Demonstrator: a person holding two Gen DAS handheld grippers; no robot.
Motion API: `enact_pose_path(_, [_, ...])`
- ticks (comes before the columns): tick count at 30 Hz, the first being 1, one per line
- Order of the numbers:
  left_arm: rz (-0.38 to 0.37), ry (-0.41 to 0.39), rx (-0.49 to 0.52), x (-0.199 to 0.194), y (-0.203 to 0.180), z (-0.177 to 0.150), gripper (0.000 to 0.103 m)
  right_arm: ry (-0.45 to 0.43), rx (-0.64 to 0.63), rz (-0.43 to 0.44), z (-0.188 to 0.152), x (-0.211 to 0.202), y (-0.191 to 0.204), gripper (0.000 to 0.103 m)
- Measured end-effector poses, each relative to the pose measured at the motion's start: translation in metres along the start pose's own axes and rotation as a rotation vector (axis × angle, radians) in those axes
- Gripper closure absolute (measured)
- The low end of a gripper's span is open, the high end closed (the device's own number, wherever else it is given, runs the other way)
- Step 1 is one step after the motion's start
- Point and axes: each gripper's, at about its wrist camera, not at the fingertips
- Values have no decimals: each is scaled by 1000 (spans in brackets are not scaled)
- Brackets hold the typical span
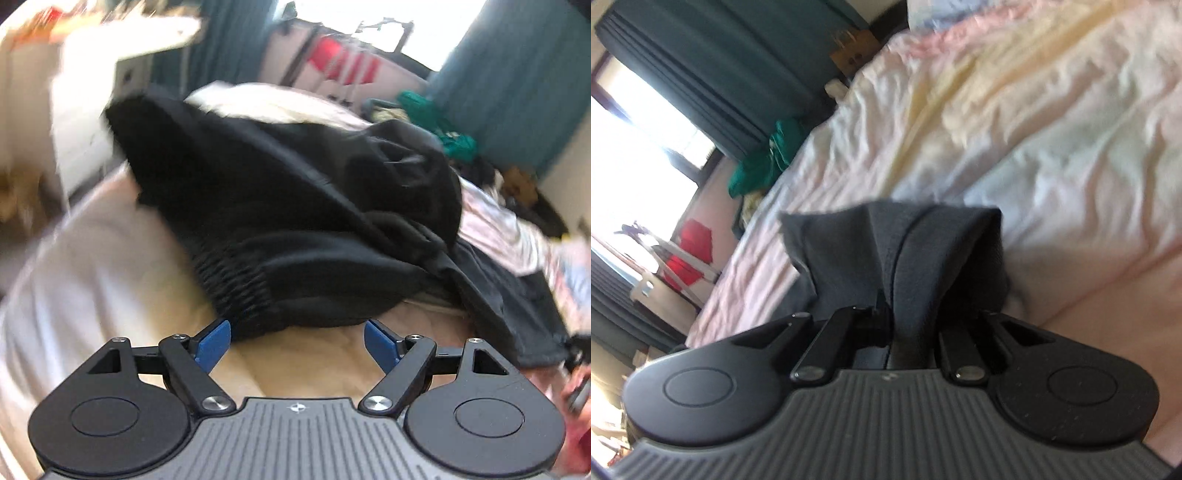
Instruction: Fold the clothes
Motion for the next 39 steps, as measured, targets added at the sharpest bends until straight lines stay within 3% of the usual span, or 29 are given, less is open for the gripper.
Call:
enact_pose_path(3, [-52, 60, -89, 20, 12, 6, 21, -161, -15, 39, 3, -19, 4, 94])
enact_pose_path(4, [-61, 86, -108, 26, 15, 6, 21, -179, -22, 29, 4, -20, 5, 94])
enact_pose_path(10, [-117, 148, -170, 47, 20, 6, 21, -98, -113, -91, 1, 0, 2, 94])
enact_pose_path(16, [-142, 180, -241, 63, 23, 2, 21, -56, -67, -85, 4, 12, -8, 93])
enact_pose_path(19, [-136, 164, -299, 70, 20, -5, 21, -52, -41, -71, 6, 15, -9, 93])
enact_pose_path(24, [-129, 53, -403, 75, 14, -14, 20, -89, 130, 21, 10, 3, -9, 93])
enact_pose_path(28, [-169, 32, -559, 86, 32, -15, 21, -91, 118, 29, 12, -1, -6, 93])
enact_pose_path(32, [-160, 1, -672, 91, 44, -20, 35, -75, 90, -11, 12, 8, -8, 94])
enact_pose_path(35, [-108, -12, -702, 90, 41, -24, 46, -56, 59, -43, 10, 13, -10, 94])
enact_pose_path(39, [-57, -31, -698, 77, 36, -23, 73, -26, 82, -63, 7, 17, -19, 94])
Point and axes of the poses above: each gripper's, at about its wrist camera, not at the fingertips, and x roughly the way its jaws point, y to its left, z to its top, and after that the axes turned 6 degrees about z, right-handed
